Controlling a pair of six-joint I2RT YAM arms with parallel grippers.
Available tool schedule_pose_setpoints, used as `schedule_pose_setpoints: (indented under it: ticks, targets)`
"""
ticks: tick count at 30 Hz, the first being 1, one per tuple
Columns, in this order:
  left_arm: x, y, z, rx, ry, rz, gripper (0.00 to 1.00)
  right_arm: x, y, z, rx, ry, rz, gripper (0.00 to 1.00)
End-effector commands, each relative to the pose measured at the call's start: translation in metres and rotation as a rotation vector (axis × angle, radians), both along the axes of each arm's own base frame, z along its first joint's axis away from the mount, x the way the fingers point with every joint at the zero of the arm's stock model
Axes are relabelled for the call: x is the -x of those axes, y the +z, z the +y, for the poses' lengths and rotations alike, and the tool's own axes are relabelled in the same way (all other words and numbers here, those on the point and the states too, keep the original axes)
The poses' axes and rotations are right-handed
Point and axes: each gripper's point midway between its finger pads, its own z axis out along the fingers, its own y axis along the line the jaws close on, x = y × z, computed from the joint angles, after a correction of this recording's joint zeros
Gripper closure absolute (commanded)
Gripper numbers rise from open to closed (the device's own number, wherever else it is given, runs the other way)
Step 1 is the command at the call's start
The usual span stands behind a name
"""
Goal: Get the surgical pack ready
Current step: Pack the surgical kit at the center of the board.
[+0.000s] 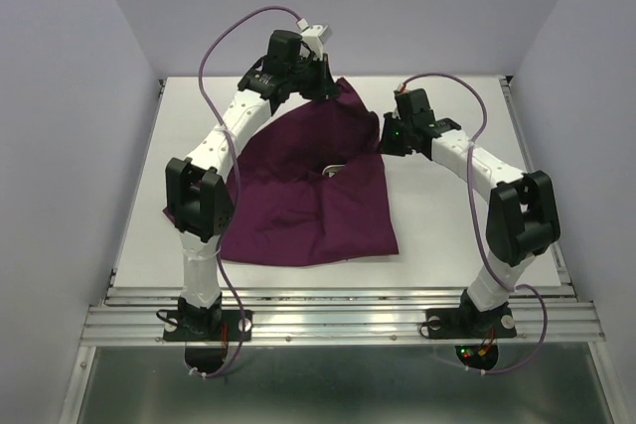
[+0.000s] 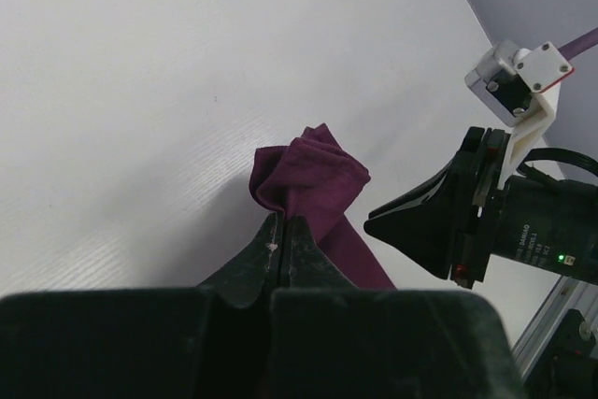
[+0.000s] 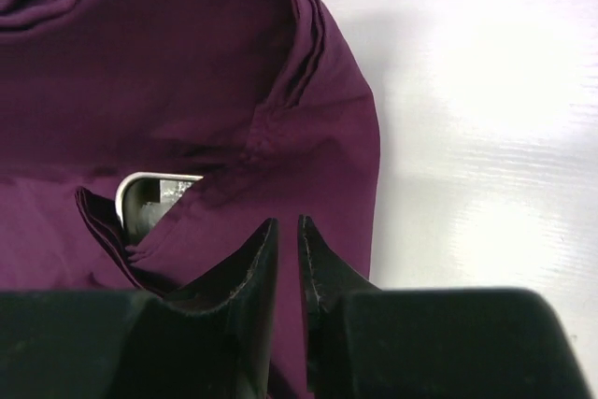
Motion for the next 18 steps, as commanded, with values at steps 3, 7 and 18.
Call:
schedule_pose_setpoints:
  ticks: [3,7,18]
  targets:
    - [0.018,0.056,-0.001,0.064,-0.063,-0.139,1.0,-0.004,0.028,-0.005,-0.011,-0.017,-0.088,0.8]
    - [0.025,0.052,-0.001,0.064,-0.088,-0.133,1.0,0.003,0.011,-0.002,-0.013,0.003,-0.041,0.81]
    - [0.063,0.052,-0.002,0.097,-0.188,-0.153,1.0,-0.014,0.025,-0.037,0.027,-0.116,-0.092,0.81]
